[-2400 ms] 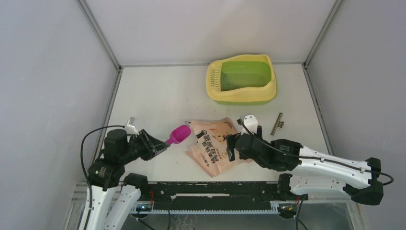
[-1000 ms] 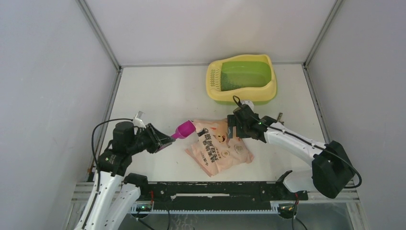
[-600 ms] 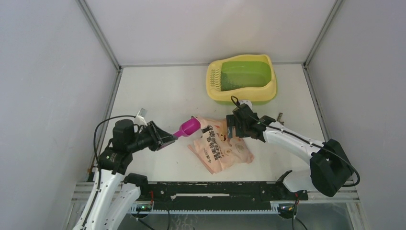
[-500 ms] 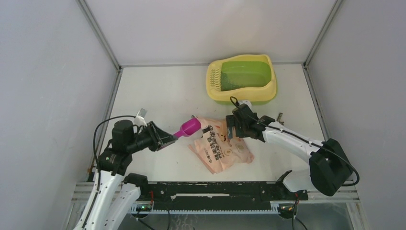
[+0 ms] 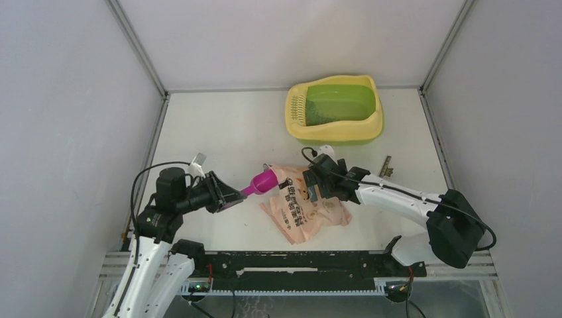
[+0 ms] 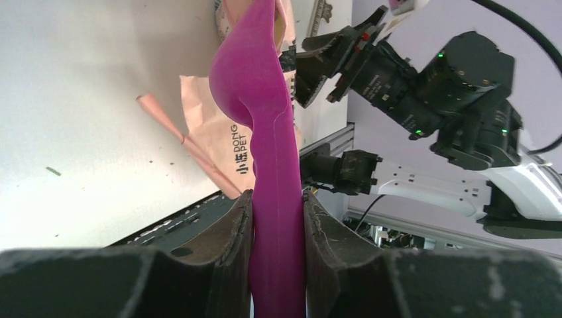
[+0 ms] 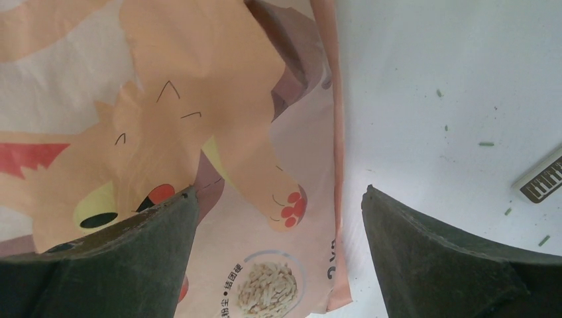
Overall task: Fill the litter box with clean litter
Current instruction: 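Scoop the cat litter from the cat litter bag.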
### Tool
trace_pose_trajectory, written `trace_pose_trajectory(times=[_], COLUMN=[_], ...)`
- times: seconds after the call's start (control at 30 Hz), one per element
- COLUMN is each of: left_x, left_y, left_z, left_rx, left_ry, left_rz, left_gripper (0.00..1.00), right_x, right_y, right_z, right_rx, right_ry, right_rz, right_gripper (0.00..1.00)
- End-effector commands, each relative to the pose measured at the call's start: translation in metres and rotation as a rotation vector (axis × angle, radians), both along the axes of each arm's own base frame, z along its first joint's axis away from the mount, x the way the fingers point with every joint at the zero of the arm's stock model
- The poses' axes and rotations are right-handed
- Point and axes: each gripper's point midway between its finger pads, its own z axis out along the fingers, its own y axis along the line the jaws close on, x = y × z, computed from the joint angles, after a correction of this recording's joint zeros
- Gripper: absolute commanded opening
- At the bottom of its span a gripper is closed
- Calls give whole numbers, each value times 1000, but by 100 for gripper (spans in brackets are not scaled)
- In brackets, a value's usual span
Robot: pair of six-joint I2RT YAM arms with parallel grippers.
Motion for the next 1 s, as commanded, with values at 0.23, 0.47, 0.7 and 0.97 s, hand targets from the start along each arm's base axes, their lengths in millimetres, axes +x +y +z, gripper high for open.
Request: trace_pose_trajectory(times=[0.23, 0.47, 0.7, 0.97], left_x=[-29, -37, -48, -62], left_y=[6, 6, 1, 4], left_z=[-48, -58, -64, -80], left_rx=[55, 39, 9, 15], left_ry=[77, 83, 75, 84], left_rz=[-34, -24, -38, -45], left_gripper=[6, 6, 6, 6], right_x=[-1, -5, -15, -27], right_y=[-8, -52, -63, -67], right_z=[72, 44, 2, -27], right_rx=[266, 440, 434, 338], right_ry=[-67, 153, 254, 294], right_rz=[-66, -421, -578, -593], right_gripper=[99, 96, 96, 95])
